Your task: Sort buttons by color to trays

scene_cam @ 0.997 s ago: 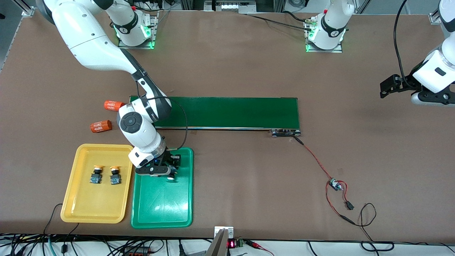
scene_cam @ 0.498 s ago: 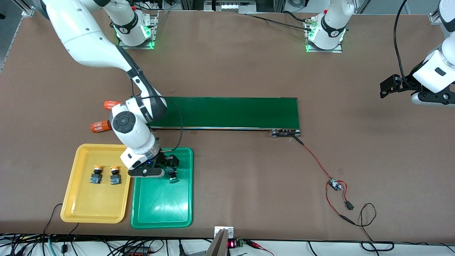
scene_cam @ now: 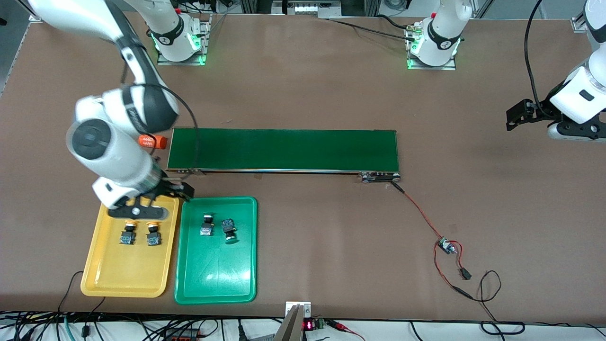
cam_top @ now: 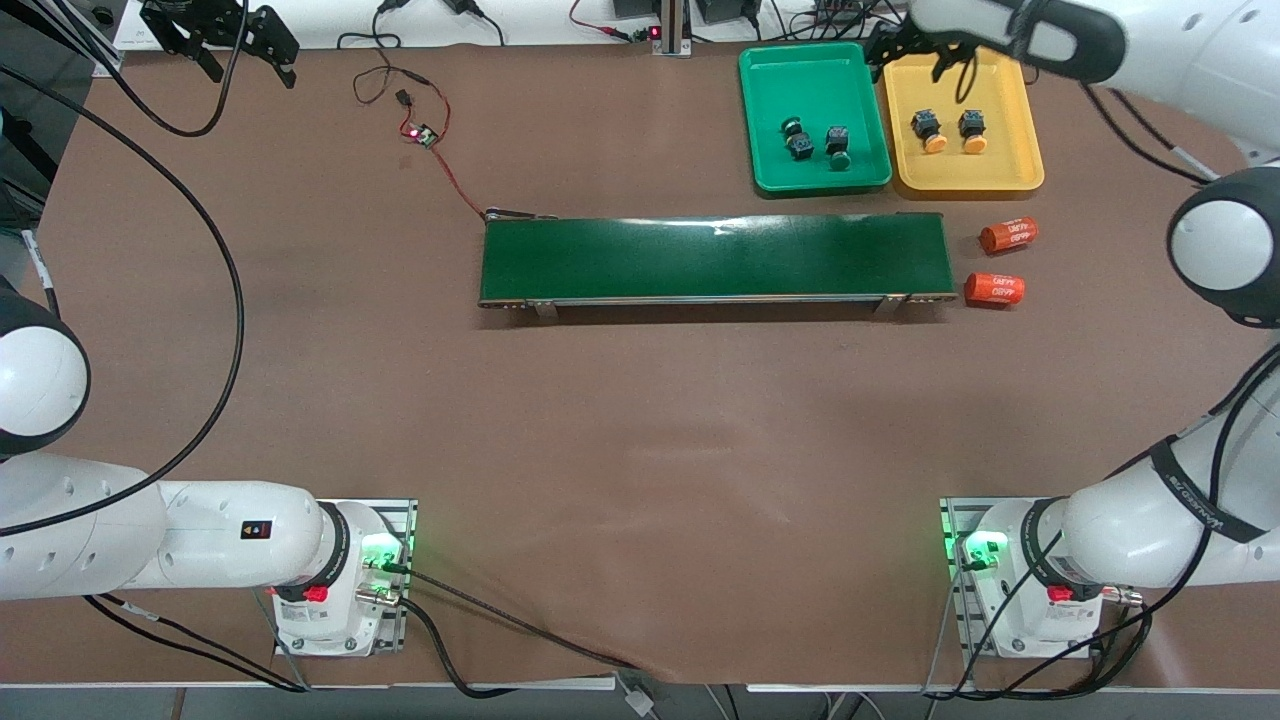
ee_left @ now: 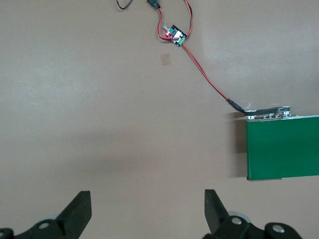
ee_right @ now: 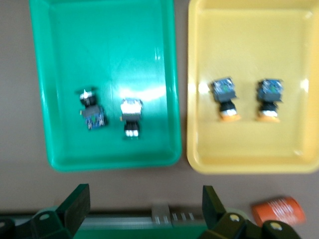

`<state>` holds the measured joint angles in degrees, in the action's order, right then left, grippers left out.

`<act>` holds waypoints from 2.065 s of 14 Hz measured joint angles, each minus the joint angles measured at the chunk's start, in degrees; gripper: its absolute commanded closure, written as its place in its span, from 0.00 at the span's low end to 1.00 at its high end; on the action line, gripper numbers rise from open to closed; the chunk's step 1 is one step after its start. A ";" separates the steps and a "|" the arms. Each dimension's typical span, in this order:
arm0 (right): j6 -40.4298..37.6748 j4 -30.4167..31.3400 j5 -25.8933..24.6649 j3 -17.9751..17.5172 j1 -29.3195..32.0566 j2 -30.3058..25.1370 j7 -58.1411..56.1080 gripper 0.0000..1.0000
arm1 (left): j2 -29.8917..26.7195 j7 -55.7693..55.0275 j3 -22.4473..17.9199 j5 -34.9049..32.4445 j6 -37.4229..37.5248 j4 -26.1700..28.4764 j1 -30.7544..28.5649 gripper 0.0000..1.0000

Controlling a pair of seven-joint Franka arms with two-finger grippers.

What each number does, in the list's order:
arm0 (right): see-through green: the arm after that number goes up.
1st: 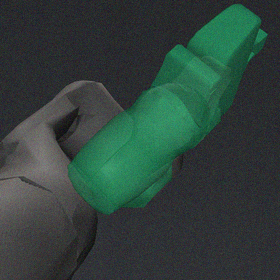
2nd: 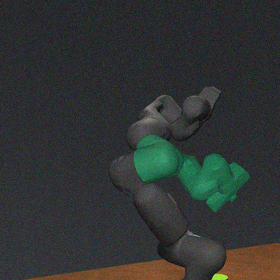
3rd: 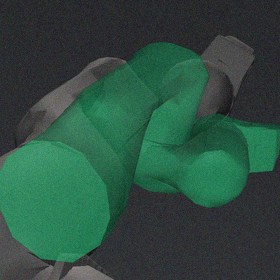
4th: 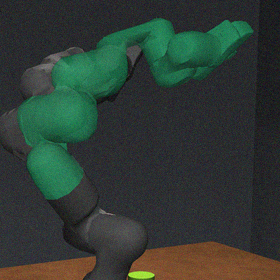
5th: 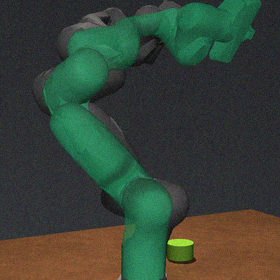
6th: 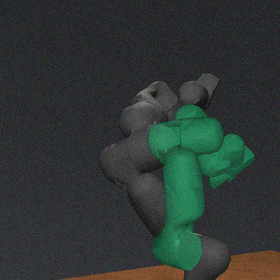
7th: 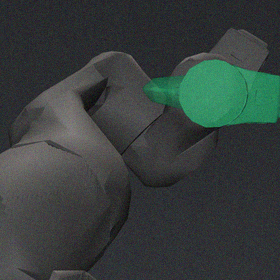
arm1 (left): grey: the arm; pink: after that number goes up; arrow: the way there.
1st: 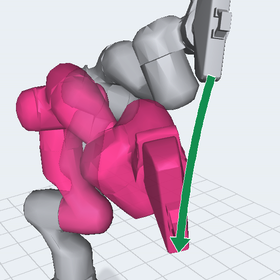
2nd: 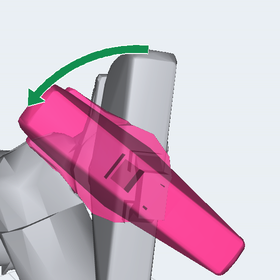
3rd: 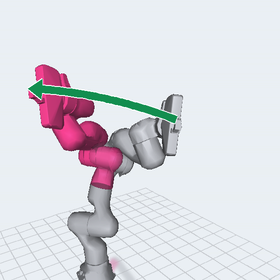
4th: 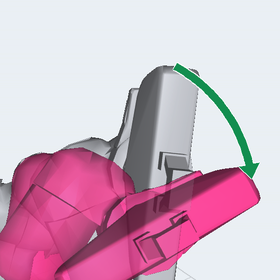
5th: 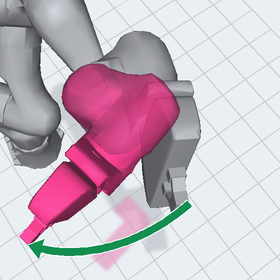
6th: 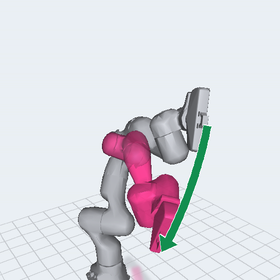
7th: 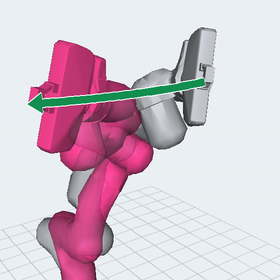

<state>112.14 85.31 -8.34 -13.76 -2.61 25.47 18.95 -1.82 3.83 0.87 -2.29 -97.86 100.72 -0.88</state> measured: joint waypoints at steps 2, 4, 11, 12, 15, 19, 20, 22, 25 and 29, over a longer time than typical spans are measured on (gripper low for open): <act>-5.06 0.03 1.44 0.52 2.11 -3.55 -4.13 0.00 | 0.00 0.00 0.00 0.00 0.00 0.00 0.00 0.00; -8.77 0.05 1.63 1.36 3.37 -6.36 -5.79 0.00 | 0.00 0.00 0.00 0.00 0.00 -0.01 0.00 0.00; -16.93 0.30 2.06 3.21 6.24 -13.97 -13.24 0.00 | 0.00 0.00 -0.01 0.00 0.00 -0.01 0.00 0.00; -17.10 0.69 3.49 3.42 6.64 -14.57 -13.26 0.00 | 0.00 0.00 -0.01 0.00 0.00 -0.01 0.00 0.00; -17.11 1.45 7.19 4.43 7.16 -15.17 -13.26 0.00 | 0.00 0.00 -0.01 0.00 0.00 -0.01 0.00 0.00; -17.42 1.83 7.44 5.42 8.35 -16.46 -13.82 0.00 | 0.00 0.00 -0.04 0.00 0.00 -0.01 0.00 0.00; -17.74 2.23 7.44 6.10 8.90 -17.04 -14.99 0.00 | 0.00 0.00 -0.05 0.00 0.01 -0.01 0.00 0.00; -18.38 3.98 7.45 7.03 9.83 -18.83 -16.81 0.00 | 0.00 0.00 -0.06 0.00 0.05 -0.01 0.00 0.00; -18.51 6.85 7.45 7.21 10.00 -21.39 -17.01 0.00 | 0.00 0.00 -0.06 0.00 0.15 -0.01 0.00 0.00; -18.51 7.58 7.45 8.57 9.93 -21.76 -17.77 0.00 | 0.00 0.00 -0.07 0.00 0.18 -0.01 0.00 0.00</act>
<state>93.63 92.89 -0.89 -5.19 7.32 3.71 1.18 -1.82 3.83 0.80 -2.29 -97.68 100.71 -0.88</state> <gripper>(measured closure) 0.000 0.000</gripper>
